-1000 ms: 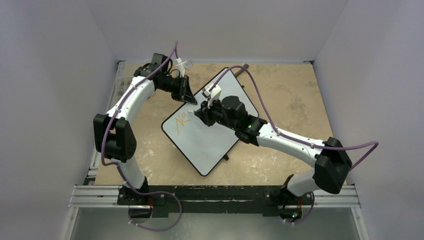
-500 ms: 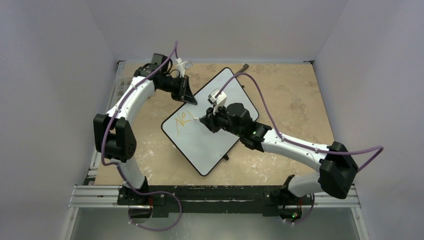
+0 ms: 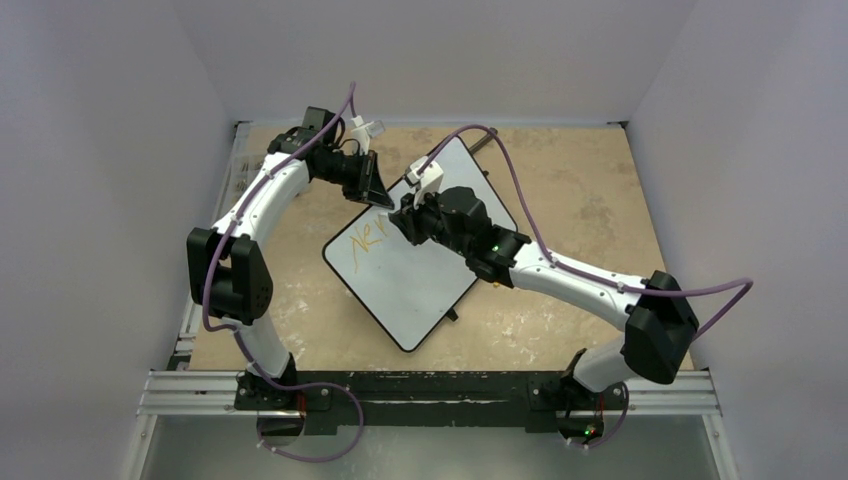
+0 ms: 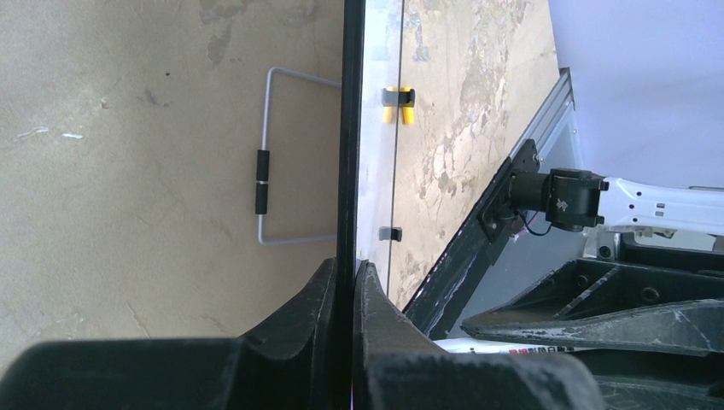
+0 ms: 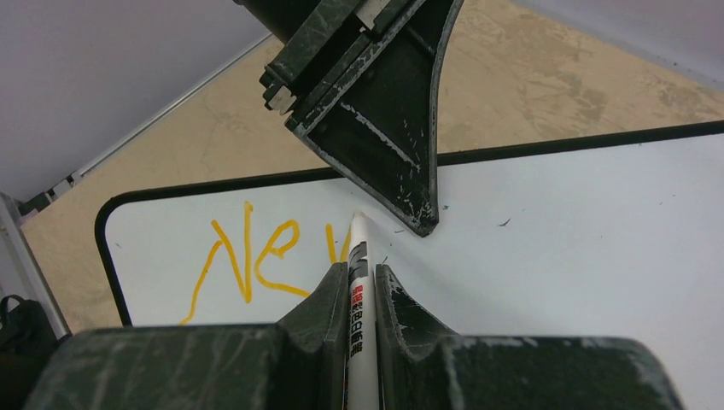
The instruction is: Write a sentence on the whiteboard
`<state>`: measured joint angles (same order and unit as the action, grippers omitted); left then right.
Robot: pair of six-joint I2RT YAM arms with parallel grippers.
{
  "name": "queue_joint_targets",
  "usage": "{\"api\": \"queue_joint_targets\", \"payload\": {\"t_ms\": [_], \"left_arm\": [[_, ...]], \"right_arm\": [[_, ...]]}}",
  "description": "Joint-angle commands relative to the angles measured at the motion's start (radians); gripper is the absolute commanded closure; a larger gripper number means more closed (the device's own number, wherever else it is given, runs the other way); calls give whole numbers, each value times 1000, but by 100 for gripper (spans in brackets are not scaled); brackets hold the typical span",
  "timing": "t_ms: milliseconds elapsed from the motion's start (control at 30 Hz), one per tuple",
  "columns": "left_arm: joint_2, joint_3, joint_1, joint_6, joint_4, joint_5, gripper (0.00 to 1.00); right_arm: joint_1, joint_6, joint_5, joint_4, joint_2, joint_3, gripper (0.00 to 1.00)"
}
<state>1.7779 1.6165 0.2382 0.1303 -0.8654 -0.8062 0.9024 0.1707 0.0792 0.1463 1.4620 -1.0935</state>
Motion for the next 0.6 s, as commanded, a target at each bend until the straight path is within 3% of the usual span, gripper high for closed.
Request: {"api": "queue_joint_targets", "payload": {"t_ms": [0, 567], "left_arm": [[-53, 2, -2, -12, 19, 95, 100], [-57, 6, -3, -14, 19, 98, 100]], "right_arm": [[-5, -23, 45, -40, 30, -48, 100], [-5, 22, 56, -42, -82, 137, 100]]}}
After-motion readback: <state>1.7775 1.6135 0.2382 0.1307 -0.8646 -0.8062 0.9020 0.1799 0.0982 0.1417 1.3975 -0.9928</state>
